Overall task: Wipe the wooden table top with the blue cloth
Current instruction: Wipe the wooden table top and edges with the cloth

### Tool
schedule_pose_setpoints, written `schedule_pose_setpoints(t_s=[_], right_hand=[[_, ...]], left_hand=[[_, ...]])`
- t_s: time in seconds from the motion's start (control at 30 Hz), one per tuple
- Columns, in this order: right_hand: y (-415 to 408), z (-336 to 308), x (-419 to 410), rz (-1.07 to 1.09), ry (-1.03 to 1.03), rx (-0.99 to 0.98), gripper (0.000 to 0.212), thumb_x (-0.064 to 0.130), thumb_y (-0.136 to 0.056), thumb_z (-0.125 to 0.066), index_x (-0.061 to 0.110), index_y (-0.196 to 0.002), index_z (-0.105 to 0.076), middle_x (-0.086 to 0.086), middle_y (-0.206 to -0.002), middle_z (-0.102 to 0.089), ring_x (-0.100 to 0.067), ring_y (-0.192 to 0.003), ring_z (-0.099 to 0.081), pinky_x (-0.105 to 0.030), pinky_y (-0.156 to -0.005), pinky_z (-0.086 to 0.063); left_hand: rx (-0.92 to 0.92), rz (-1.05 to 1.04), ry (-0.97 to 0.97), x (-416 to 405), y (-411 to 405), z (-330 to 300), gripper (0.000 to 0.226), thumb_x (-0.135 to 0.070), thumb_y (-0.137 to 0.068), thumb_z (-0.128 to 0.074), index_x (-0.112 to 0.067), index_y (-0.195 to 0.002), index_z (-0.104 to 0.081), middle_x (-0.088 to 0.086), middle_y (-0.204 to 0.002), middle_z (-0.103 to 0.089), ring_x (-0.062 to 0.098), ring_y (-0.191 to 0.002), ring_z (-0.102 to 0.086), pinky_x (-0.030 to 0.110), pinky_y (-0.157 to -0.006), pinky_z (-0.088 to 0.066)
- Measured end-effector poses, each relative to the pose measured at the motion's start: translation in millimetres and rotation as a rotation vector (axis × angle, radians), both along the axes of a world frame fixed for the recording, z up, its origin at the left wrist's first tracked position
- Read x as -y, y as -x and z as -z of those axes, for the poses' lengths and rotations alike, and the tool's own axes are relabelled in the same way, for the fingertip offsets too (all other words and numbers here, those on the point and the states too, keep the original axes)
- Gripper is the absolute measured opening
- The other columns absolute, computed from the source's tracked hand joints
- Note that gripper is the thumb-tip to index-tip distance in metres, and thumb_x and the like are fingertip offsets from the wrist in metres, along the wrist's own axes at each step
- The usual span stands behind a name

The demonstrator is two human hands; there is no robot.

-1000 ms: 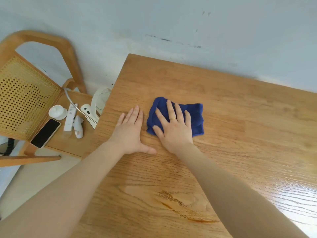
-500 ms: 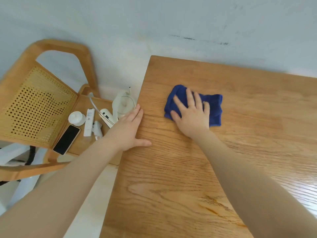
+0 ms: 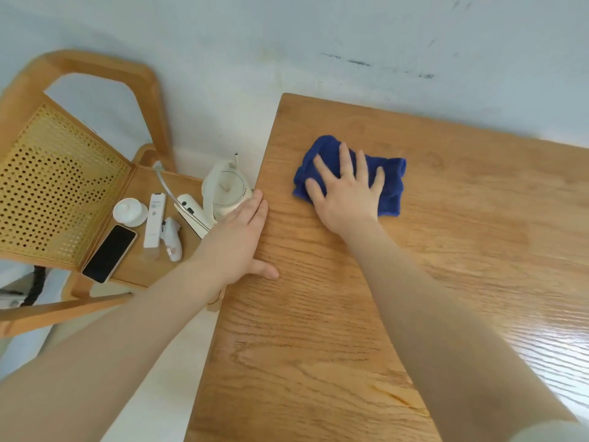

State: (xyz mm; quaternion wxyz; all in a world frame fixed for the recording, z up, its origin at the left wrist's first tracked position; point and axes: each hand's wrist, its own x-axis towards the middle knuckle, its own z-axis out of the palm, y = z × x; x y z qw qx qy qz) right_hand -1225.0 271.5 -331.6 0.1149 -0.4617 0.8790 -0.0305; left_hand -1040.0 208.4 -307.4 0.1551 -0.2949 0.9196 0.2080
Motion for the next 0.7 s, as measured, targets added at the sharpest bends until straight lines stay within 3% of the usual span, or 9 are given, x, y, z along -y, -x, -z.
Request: schedule_pose_setpoints(t_s=[0.13,0.23,0.37,0.47,0.63,0.7], right_hand=[[-41.8,0.9,-27.7,-0.186,0.037,-0.030,0.054,0.056,-0.093,-0.021,0.042,-0.144,-0.018,-0.002,-0.159,0.003,-0.029,-0.144,0.005,-0.057,-0.110,0.004],[-28.4,0.7,-17.9,-0.246,0.013,-0.032,0.052,0.056,-0.092,-0.016,0.046,-0.143,-0.018,0.002,-0.159,0.001,-0.026,-0.144,0.004,-0.058,-0.109,0.008],[7.9,5.5,25.1,-0.130,0.009,-0.035,0.047,0.051,-0.097,-0.013,0.046,-0.144,-0.016,0.004,-0.158,0.000,-0.023,-0.144,0.005,-0.059,-0.108,0.013],[4.2,7.8,36.0,-0.093,0.006,-0.104,0.050,0.047,-0.098,-0.012,0.039,-0.147,-0.015,-0.002,-0.159,0.002,-0.023,-0.145,0.005,-0.051,-0.113,0.007],[-52.9,1.6,5.3,-0.262,0.017,-0.040,0.051,0.048,-0.097,-0.013,0.038,-0.146,-0.014,-0.003,-0.158,0.006,-0.021,-0.145,0.006,-0.044,-0.113,-0.001],[-70.8,0.1,0.0,-0.315,0.017,-0.022,0.056,0.051,-0.092,-0.007,0.039,-0.146,-0.018,-0.003,-0.158,0.003,-0.022,-0.145,0.003,-0.046,-0.112,-0.003]], left_hand=[[-0.044,0.003,-0.016,0.1,0.2,-3.2,0.126,-0.061,-0.062,-0.069,-0.007,-0.148,0.005,0.005,-0.156,0.018,0.016,-0.145,0.004,0.023,-0.114,-0.003],[-0.066,-0.002,-0.033,1.5,0.2,-2.4,0.126,-0.060,-0.062,-0.070,-0.007,-0.148,0.005,0.005,-0.156,0.017,0.017,-0.145,0.005,0.023,-0.114,-0.002],[-0.059,-0.011,-0.075,1.8,1.3,3.2,0.125,-0.057,-0.065,-0.069,-0.007,-0.147,0.012,0.005,-0.154,0.024,0.017,-0.144,0.011,0.022,-0.112,0.004],[-0.073,-0.028,-0.130,2.6,-0.6,6.8,0.126,-0.055,-0.067,-0.069,-0.006,-0.146,0.016,0.005,-0.153,0.028,0.016,-0.143,0.015,0.022,-0.111,0.006],[-0.224,-0.201,-0.255,-2.3,-9.9,7.8,0.135,-0.047,-0.060,-0.080,-0.015,-0.146,0.019,-0.004,-0.154,0.026,0.001,-0.139,0.008,0.024,-0.114,-0.011],[-0.333,-0.299,-0.371,0.7,-10.9,7.0,0.132,-0.046,-0.059,-0.083,-0.021,-0.148,0.012,-0.003,-0.158,0.009,0.005,-0.142,-0.001,0.029,-0.117,-0.016]])
